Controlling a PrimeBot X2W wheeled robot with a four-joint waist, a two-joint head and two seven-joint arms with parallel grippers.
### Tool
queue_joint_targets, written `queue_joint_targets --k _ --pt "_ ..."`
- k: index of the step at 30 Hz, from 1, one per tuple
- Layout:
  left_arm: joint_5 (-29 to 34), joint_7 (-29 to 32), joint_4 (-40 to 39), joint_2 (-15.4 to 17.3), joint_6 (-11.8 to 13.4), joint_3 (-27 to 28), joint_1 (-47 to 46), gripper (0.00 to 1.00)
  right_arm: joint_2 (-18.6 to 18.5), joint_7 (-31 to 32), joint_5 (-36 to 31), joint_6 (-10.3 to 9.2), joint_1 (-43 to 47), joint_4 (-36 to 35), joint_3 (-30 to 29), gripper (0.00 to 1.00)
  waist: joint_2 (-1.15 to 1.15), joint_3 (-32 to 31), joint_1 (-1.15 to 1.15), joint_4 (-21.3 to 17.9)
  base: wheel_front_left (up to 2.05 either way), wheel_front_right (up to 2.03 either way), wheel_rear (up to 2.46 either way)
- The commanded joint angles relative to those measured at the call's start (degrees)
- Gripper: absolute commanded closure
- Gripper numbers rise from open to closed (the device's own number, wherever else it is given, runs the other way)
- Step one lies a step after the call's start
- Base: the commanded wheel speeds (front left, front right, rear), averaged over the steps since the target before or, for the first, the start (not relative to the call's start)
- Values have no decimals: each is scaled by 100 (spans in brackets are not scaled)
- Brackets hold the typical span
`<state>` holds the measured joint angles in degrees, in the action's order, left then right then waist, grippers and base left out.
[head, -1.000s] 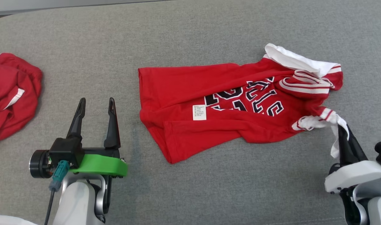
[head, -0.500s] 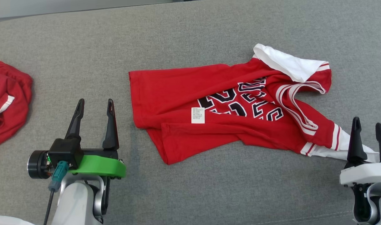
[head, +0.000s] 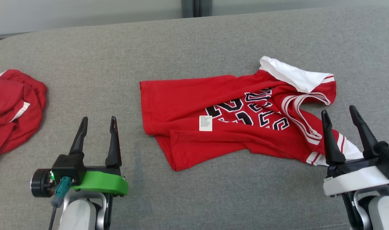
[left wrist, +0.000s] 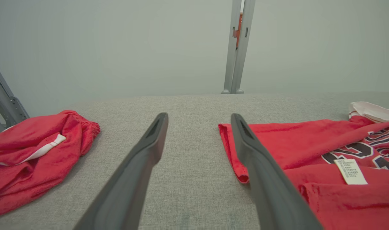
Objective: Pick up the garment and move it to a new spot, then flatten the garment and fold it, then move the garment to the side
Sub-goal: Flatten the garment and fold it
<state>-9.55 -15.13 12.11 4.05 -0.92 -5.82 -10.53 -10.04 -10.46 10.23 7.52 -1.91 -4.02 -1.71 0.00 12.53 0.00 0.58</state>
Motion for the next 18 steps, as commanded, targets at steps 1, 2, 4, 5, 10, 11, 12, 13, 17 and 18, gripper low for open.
queue_joint_targets --k 1,2,4,5,10,11,12,13,17,18 --pt "-16 -2 7 28 22 22 93 0 0 56 -42 -6 95 -73 15 0 0 -119 0 42 0 0 0" --pt "-28 -3 5 28 27 25 123 0 14 87 -47 -6 132 -104 31 0 0 -139 0 43 0 0 0" --pt "-37 -2 2 32 26 25 171 0 53 150 -31 -6 201 -159 46 0 0 -169 0 46 0 0 0" --pt "-43 -2 3 36 25 21 189 0 66 183 -38 -6 229 -182 45 0 0 -183 0 48 0 0 0" --pt "-52 -2 -8 46 35 -20 216 0 105 265 -37 -6 296 -237 14 0 0 -210 0 44 0 0 0" --pt "-53 -2 -17 48 39 -27 210 0 112 281 -45 -6 292 -253 5 0 0 -205 0 43 0 0 0" --pt "-55 -2 -22 51 41 -31 205 0 118 291 -42 -6 294 -261 1 0 0 -200 0 41 0 0 0" --pt "-60 -2 -28 55 41 -37 196 0 122 295 -38 -6 297 -269 1 0 0 -194 0 40 0 0 0" --pt "-66 -3 -40 66 50 -58 154 0 104 357 -15 -6 288 -274 6 0 0 -161 0 48 0 0 0" --pt "-66 -2 -45 66 50 -64 141 0 93 384 10 -6 289 -236 19 0 0 -148 0 53 0 0 0"
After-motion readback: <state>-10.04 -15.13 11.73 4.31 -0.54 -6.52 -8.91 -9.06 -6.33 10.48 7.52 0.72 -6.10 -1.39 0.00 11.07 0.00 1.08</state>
